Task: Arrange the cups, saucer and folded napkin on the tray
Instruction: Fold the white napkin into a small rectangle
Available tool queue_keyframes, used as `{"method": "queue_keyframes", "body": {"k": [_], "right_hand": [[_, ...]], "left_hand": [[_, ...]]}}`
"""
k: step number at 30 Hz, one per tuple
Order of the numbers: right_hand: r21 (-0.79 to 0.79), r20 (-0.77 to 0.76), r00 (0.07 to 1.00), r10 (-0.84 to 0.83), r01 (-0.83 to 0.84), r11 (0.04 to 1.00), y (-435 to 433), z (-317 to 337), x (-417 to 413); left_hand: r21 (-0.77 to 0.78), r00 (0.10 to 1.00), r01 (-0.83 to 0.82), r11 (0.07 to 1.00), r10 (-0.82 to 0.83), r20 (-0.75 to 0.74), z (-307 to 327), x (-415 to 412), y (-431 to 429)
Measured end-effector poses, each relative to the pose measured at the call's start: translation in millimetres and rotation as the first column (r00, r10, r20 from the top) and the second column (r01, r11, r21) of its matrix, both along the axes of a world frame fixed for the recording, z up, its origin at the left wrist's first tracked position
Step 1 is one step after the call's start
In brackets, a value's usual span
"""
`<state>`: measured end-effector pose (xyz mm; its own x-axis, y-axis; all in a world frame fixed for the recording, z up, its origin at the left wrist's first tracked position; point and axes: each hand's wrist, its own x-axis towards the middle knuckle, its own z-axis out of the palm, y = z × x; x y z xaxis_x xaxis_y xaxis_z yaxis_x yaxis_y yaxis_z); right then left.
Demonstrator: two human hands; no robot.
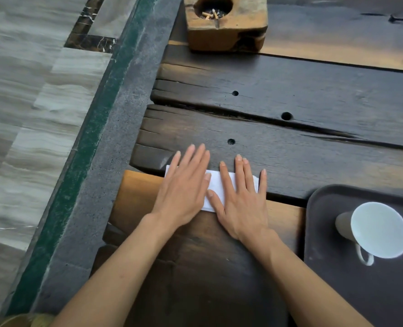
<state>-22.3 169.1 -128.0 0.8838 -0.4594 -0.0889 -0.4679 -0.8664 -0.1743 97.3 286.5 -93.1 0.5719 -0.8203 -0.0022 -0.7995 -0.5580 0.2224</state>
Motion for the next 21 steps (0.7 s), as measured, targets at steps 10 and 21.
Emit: {"method": "queue_keyframes", "body": {"k": [10, 21], "right_hand": [[-0.02, -0.029, 0.999, -0.031, 0.03, 0.999, 2, 3, 0], [-0.031, 0.036, 0.996, -0.083, 0.084, 0.996, 5, 2, 1]], "left_hand": [[0.215, 0.998, 0.051, 0.975, -0.056, 0.015, -30, 16, 32], [0.165, 0.994, 0.016, 0.986, 0.001, -0.106, -27, 18, 32]]}}
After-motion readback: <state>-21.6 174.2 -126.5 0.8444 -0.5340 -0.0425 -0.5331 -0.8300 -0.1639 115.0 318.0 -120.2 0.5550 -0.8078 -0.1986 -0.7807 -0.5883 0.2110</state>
